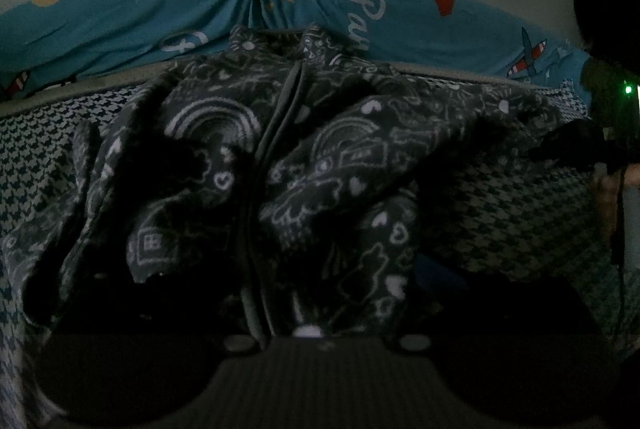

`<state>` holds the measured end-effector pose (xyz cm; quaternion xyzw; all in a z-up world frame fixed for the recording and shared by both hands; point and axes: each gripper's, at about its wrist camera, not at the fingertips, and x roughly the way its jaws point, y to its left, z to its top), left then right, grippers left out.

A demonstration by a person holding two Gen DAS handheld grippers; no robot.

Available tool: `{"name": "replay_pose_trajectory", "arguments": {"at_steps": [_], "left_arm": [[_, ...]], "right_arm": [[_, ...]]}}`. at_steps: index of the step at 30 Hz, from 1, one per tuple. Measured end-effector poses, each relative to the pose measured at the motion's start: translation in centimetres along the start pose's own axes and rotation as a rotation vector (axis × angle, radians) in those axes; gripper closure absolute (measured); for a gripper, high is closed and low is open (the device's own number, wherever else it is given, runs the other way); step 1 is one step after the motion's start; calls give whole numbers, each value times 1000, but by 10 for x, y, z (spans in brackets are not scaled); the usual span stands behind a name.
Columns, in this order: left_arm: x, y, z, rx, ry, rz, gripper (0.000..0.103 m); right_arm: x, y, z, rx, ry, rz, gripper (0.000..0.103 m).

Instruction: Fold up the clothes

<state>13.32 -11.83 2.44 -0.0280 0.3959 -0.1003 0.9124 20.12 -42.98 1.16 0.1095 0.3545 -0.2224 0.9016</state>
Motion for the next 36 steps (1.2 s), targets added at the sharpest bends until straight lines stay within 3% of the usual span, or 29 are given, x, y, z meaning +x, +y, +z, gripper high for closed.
{"name": "replay_pose_trajectory", "arguments": {"at_steps": [6, 13, 14, 16, 17, 20, 23, 28, 36], "left_arm": [[1, 0, -1, 0, 2, -1, 1], [1, -1, -3, 14, 7, -16, 1], [1, -2, -3, 17, 9, -19, 1], [1, -2, -4, 24, 12, -25, 0], [1, -3, -5, 28, 14, -28, 0], [0, -6, -6, 34, 17, -36, 0], [-5, -7, -6, 33, 9, -52, 0], [-17, -6, -7, 18, -33, -78, 0], [-30, 10, -13, -56, -83, -39, 0]], "right_arm": [[-48, -4, 20, -150, -327, -303, 97], [-63, 5, 23, -297, -558, -530, 97], [-58, 2, 26, -295, -523, -518, 92], [-37, -7, 33, -303, -337, -437, 88], [-25, -18, 35, -256, -227, -404, 87], [-11, -43, 36, -124, -61, -311, 78], [-11, -59, 33, -77, -8, -283, 66], [-30, -72, 28, -86, -22, -285, 53], [-64, -116, 24, 81, -7, -158, 45]]}}
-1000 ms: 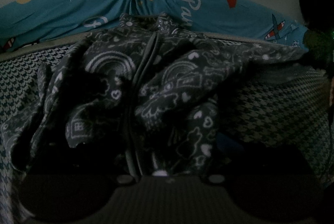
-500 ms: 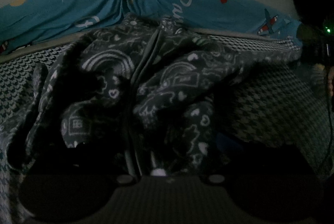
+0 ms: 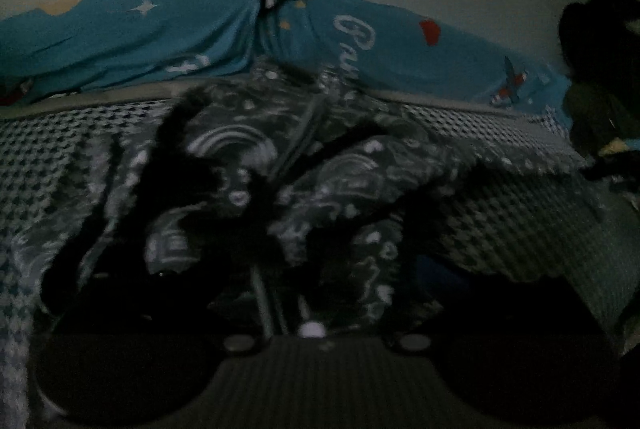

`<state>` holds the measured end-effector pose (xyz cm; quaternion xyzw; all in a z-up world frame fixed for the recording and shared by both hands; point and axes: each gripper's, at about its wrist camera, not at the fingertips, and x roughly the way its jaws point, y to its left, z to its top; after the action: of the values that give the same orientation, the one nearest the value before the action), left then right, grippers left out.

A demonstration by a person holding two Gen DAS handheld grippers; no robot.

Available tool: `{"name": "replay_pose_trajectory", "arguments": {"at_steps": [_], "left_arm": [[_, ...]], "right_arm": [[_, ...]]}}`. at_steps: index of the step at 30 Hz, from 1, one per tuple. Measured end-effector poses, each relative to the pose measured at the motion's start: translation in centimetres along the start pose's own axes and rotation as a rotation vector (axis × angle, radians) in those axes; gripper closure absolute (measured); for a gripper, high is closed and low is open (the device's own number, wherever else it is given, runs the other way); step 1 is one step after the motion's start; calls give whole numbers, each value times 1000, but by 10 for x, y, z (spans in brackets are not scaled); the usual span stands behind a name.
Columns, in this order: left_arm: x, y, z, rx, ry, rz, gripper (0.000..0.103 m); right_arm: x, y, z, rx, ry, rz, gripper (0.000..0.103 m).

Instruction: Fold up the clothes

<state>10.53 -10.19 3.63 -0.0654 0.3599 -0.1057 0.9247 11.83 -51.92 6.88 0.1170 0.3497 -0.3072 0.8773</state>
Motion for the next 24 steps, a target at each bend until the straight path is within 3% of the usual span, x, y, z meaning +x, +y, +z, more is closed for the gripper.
{"name": "replay_pose_trajectory", "arguments": {"at_steps": [4, 8, 12, 24], "left_arm": [[-5, 12, 1, -49, -23, 31, 0], [-8, 19, 3, -78, -40, 47, 0], [-9, 23, 4, -100, -47, 55, 0], [-6, 23, 3, -115, -43, 66, 0]], "right_arm": [[-10, -25, -2, 113, -2, 43, 44], [-20, -50, -4, 230, -44, 45, 43], [-12, -61, -2, 295, -19, 14, 43], [48, -55, -4, 222, 92, -105, 42]]}}
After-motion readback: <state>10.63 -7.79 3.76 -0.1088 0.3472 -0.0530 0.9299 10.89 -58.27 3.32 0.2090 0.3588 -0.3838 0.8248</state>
